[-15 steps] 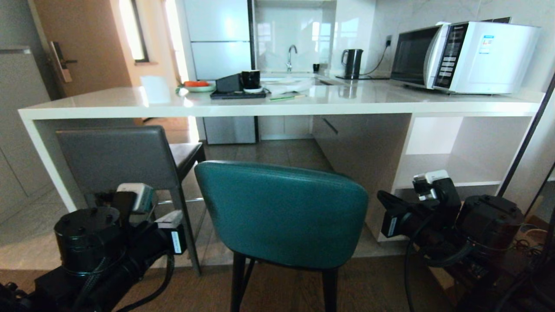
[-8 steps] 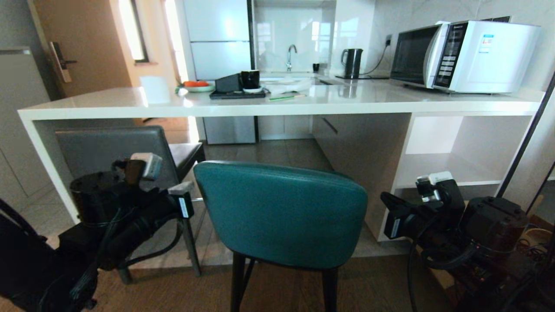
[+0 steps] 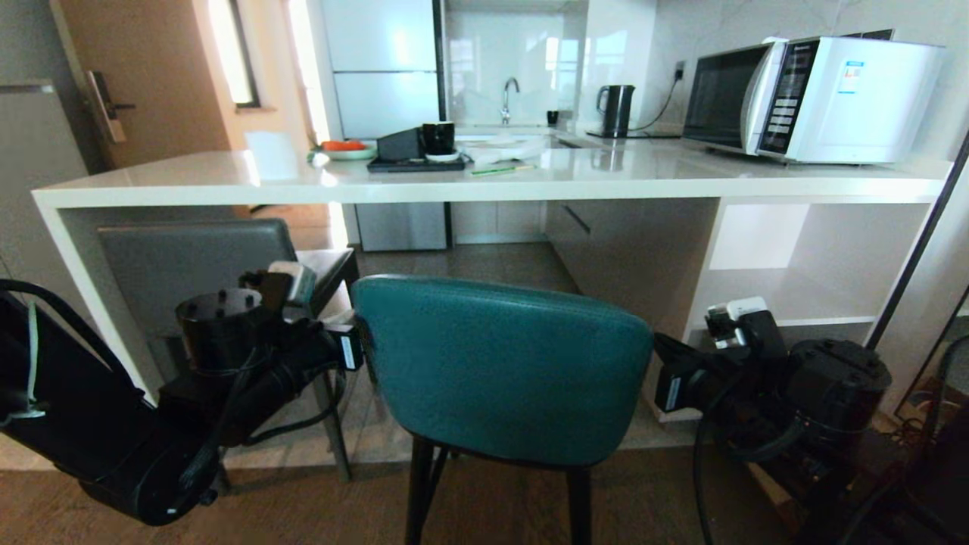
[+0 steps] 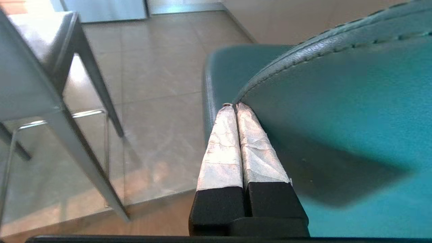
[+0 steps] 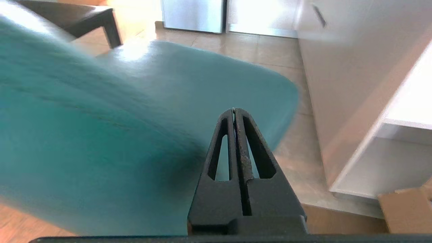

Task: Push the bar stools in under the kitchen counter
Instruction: Push the blue chair back under the dining table

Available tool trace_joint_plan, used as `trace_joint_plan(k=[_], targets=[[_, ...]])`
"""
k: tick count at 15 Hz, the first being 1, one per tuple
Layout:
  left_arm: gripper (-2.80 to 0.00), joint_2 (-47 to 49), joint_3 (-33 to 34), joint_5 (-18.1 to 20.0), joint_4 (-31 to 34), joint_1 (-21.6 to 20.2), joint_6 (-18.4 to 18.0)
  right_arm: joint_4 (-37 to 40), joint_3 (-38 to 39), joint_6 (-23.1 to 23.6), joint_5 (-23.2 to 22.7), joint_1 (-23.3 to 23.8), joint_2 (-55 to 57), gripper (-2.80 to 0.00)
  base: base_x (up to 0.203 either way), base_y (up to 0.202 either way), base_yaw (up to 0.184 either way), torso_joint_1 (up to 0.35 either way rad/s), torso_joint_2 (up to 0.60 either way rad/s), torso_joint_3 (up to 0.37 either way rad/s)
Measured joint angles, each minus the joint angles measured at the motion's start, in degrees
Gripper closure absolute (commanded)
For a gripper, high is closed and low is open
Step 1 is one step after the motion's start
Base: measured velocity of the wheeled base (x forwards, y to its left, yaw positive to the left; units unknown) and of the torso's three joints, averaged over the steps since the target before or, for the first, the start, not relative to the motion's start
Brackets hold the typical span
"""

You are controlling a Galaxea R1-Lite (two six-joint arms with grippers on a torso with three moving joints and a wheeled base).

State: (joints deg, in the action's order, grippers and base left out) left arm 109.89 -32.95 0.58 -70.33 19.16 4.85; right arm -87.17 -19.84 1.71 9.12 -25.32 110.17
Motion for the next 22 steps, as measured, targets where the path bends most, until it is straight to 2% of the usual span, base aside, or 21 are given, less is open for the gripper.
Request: trace_joint_plan(k=[11, 15, 17, 19, 22], targets=[[0.0, -1.6, 4.8, 0.8, 0.0, 5.1, 0.2, 0.1, -10.9, 0.1, 2.2, -3.0, 6.0, 0.0, 0.0, 0.0, 0.0, 0.0, 0.0, 0.0], [0.0, -1.4, 6.2, 1.1, -3.5, 5.1, 0.2, -0.3, -11.3, -0.1, 2.2, -3.7, 6.7, 0.0, 0.0, 0.0, 0.0, 0.0, 0.0, 0.0], [0.0, -1.4, 6.7, 1.1, -3.9, 3.7, 0.2, -0.5, -9.8, -0.2, 2.6, -3.7, 6.5, 0.0, 0.0, 0.0, 0.0, 0.0, 0.0, 0.0], [0.0, -1.4, 6.6, 1.8, -3.9, -0.1, 0.2, -0.2, -6.3, -0.6, 3.1, -3.7, 5.7, 0.0, 0.0, 0.0, 0.0, 0.0, 0.0, 0.0], [0.0, -1.2, 5.5, 8.2, -3.7, -9.0, 0.0, 0.1, -3.3, -0.9, 4.3, -3.7, 3.9, 0.0, 0.0, 0.0, 0.0, 0.0, 0.0, 0.0]])
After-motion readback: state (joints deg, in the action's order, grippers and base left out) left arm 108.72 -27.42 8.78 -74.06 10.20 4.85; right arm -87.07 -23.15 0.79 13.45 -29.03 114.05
